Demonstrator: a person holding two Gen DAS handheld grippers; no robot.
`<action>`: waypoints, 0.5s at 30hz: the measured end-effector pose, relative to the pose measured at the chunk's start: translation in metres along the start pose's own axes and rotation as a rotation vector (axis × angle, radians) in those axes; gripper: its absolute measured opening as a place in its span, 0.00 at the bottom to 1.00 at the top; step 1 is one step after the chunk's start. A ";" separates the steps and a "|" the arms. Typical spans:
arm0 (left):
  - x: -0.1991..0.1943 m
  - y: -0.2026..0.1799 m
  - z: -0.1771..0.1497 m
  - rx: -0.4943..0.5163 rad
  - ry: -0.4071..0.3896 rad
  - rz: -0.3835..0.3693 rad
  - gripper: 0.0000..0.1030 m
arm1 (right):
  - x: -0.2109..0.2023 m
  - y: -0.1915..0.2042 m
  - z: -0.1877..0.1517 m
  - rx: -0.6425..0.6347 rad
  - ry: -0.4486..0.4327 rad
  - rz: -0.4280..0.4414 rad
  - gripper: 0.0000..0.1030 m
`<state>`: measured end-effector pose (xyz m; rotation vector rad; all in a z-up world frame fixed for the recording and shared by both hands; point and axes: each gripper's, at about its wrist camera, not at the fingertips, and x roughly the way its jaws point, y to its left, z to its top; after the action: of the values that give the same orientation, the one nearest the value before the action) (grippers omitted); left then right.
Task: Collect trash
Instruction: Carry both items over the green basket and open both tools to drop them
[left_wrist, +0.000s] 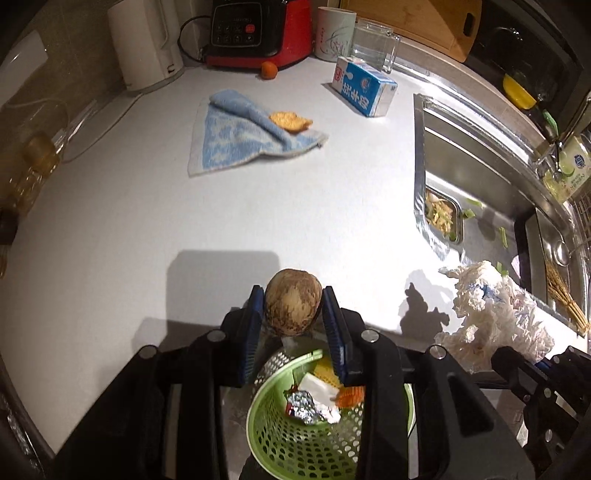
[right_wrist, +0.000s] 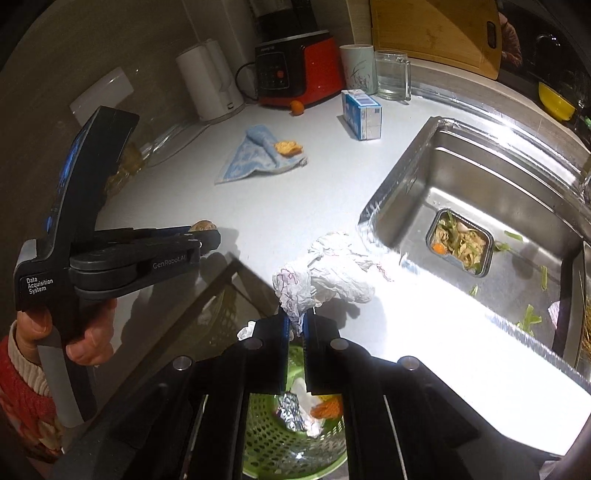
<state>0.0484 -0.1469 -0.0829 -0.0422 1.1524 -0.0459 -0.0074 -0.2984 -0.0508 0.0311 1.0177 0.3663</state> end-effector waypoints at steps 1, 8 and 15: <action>-0.003 -0.002 -0.012 -0.006 0.006 0.003 0.31 | -0.003 0.001 -0.010 -0.007 0.011 0.008 0.07; -0.011 -0.013 -0.100 -0.036 0.070 0.049 0.31 | -0.016 0.005 -0.071 -0.051 0.076 0.037 0.07; -0.004 -0.029 -0.158 -0.053 0.115 0.064 0.31 | -0.026 -0.002 -0.102 -0.069 0.104 0.056 0.07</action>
<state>-0.0980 -0.1776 -0.1416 -0.0496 1.2693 0.0397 -0.1044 -0.3228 -0.0838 -0.0216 1.1075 0.4576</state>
